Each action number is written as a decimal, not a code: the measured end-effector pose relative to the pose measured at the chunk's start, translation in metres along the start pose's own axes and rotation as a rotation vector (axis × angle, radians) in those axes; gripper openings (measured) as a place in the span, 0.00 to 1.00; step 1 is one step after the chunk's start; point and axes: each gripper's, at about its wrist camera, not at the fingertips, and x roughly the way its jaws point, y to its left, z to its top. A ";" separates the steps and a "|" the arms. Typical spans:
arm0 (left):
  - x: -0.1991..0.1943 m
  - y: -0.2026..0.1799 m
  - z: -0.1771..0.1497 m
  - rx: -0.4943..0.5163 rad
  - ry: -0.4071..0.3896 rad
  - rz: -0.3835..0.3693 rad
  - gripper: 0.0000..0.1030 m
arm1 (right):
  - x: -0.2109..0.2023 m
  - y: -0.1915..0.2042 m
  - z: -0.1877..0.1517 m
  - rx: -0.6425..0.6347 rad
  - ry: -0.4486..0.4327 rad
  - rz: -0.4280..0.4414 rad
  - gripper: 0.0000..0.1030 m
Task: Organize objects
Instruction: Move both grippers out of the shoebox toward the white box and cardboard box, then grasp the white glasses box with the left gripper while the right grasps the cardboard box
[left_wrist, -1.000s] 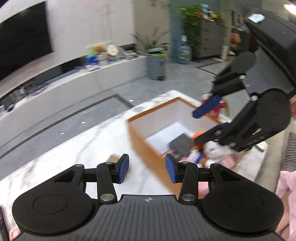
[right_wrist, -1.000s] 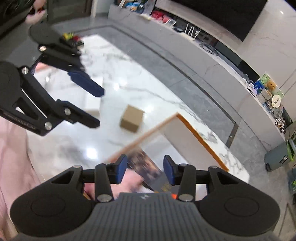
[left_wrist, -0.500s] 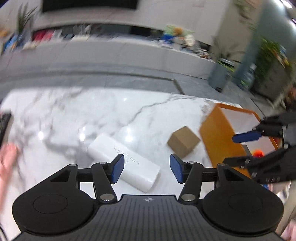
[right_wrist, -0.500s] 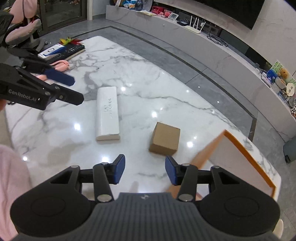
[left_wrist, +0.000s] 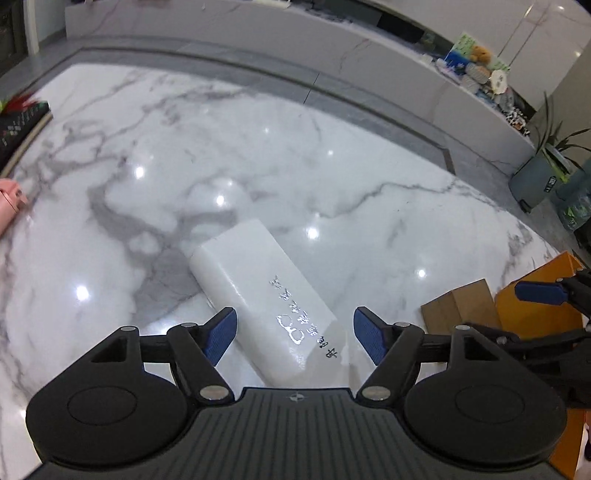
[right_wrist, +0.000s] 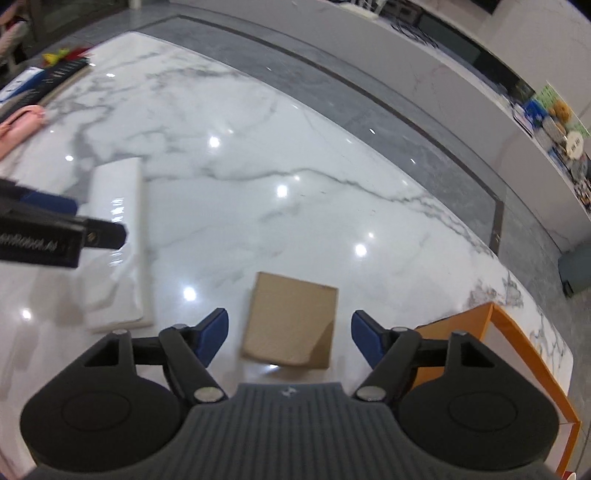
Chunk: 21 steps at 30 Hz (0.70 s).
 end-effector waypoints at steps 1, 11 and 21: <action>0.002 -0.001 0.000 -0.005 0.007 0.013 0.83 | 0.004 -0.002 0.002 0.010 0.016 -0.014 0.76; 0.004 0.000 0.001 -0.017 0.017 0.079 0.86 | 0.039 -0.018 0.007 0.066 0.082 0.018 0.76; 0.001 0.006 0.003 0.026 0.047 0.040 0.82 | 0.034 -0.010 -0.004 0.085 0.088 0.091 0.62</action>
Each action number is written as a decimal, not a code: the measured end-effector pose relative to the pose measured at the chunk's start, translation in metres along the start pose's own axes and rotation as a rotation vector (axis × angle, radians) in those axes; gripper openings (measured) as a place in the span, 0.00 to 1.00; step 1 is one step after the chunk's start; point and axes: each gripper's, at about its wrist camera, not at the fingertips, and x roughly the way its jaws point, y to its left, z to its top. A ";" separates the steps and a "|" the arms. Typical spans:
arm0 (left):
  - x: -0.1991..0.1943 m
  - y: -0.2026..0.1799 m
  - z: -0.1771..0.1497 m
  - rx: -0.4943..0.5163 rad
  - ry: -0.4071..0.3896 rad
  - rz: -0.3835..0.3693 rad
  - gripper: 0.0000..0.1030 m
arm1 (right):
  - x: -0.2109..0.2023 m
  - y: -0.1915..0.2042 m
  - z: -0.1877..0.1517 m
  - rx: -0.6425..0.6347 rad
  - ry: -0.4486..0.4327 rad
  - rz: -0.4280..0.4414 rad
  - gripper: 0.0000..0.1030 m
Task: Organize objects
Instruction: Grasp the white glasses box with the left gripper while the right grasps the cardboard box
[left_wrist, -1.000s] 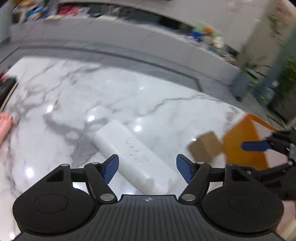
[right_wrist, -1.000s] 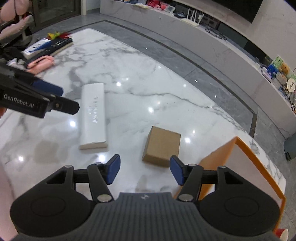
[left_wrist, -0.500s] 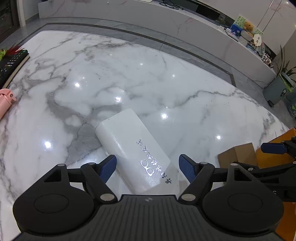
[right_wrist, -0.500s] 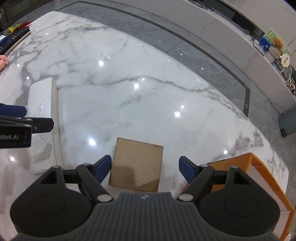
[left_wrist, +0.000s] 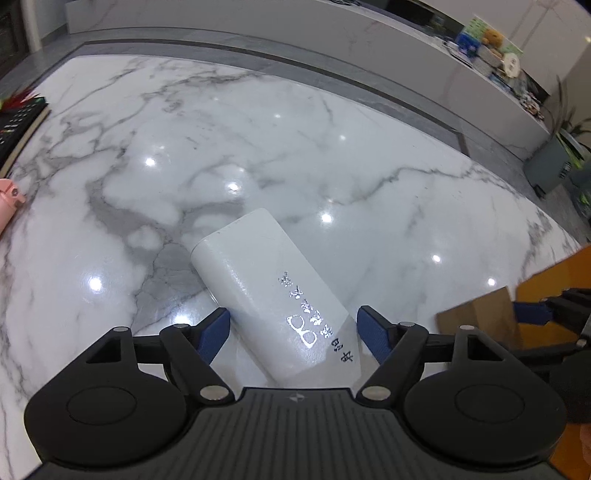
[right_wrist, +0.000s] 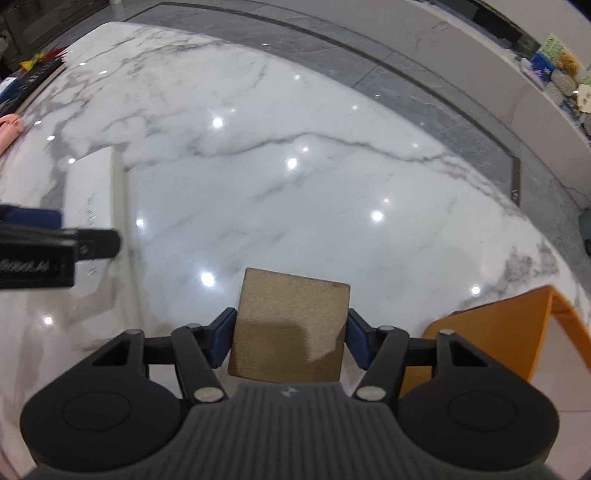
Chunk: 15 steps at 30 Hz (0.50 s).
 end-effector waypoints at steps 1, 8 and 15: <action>-0.002 0.002 -0.001 0.020 0.006 -0.014 0.75 | -0.002 0.003 -0.003 -0.003 0.003 0.013 0.62; -0.019 0.008 -0.014 0.180 0.098 -0.097 0.27 | -0.018 0.030 -0.036 -0.058 0.022 0.069 0.62; -0.025 0.029 -0.010 -0.007 0.029 -0.197 0.67 | -0.026 0.043 -0.050 -0.074 0.017 0.065 0.61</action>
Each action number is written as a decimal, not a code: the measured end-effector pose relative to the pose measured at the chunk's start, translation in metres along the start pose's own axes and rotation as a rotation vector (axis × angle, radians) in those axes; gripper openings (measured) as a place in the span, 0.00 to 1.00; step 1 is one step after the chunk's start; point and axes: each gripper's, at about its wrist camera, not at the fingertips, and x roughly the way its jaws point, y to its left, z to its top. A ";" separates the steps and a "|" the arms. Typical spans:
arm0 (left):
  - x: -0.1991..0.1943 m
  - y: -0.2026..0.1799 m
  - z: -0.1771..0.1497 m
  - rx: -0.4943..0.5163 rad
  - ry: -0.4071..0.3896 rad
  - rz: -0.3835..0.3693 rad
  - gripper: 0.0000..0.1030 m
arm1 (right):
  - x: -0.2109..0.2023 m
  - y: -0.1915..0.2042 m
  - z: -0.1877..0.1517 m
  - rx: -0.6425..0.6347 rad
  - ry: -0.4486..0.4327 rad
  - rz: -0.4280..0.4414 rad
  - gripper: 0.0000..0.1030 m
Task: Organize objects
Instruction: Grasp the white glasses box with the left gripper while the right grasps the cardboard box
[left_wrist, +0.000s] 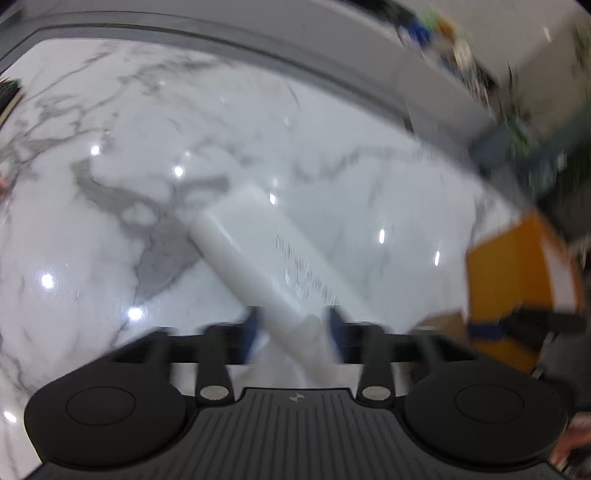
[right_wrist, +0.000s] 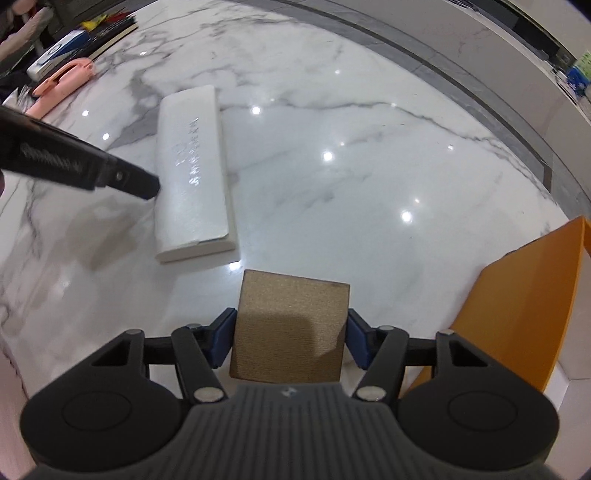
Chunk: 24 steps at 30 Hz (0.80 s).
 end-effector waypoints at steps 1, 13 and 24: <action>-0.001 -0.001 0.001 -0.032 -0.017 0.001 0.72 | 0.000 -0.003 0.002 0.009 -0.001 -0.009 0.61; 0.038 -0.015 0.011 -0.248 -0.045 0.173 0.85 | 0.004 -0.005 0.013 0.012 -0.037 -0.064 0.61; 0.049 -0.026 0.013 -0.137 0.000 0.256 0.82 | 0.005 -0.004 0.013 0.010 -0.052 -0.047 0.62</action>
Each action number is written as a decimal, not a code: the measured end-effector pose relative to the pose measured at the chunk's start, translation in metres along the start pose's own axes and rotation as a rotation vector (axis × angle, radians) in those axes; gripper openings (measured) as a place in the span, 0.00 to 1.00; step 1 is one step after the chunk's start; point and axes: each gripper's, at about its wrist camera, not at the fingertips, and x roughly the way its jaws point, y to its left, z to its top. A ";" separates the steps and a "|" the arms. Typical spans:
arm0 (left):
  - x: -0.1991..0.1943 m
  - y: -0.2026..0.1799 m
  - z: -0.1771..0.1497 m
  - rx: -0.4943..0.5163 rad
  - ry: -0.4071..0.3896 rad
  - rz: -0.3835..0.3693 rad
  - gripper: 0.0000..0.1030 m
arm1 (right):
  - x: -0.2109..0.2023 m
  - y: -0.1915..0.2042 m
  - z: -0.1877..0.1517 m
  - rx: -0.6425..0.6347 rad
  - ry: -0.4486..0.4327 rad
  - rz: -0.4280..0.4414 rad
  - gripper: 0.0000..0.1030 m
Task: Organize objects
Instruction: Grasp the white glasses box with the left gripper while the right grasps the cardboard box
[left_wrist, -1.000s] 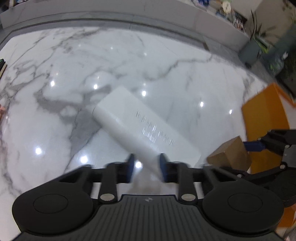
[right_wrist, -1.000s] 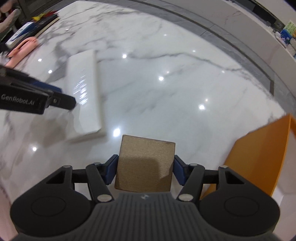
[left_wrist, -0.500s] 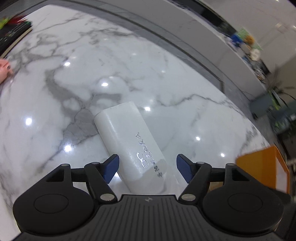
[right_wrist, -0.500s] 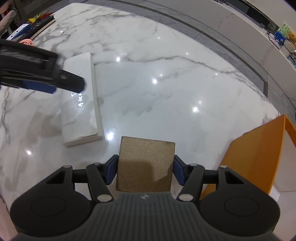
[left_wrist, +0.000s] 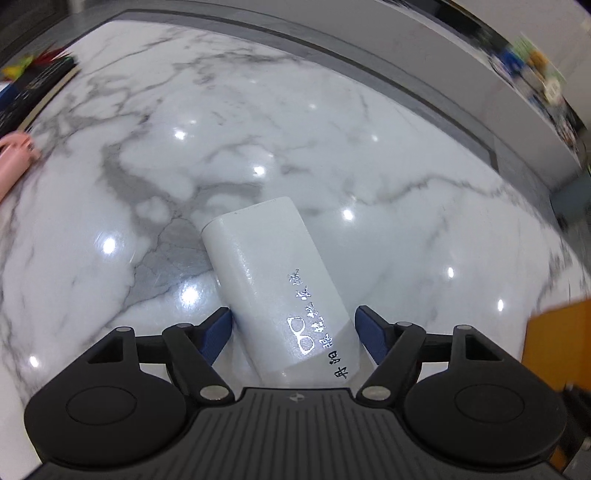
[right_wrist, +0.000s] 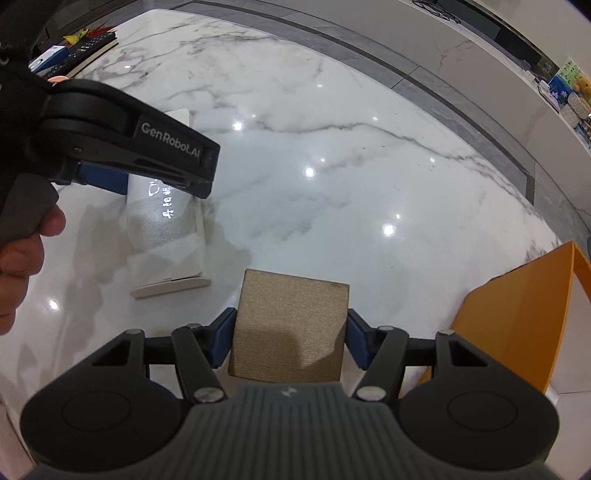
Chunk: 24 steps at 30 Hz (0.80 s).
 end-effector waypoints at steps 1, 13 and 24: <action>-0.001 0.001 0.000 0.028 0.014 -0.005 0.82 | -0.001 -0.001 -0.001 0.006 -0.004 0.011 0.62; -0.013 -0.014 -0.056 0.887 0.278 -0.015 0.78 | -0.006 0.003 -0.010 0.049 0.009 0.094 0.69; -0.023 -0.008 -0.083 0.772 0.217 0.040 0.76 | -0.007 0.000 -0.010 0.119 0.026 0.096 0.62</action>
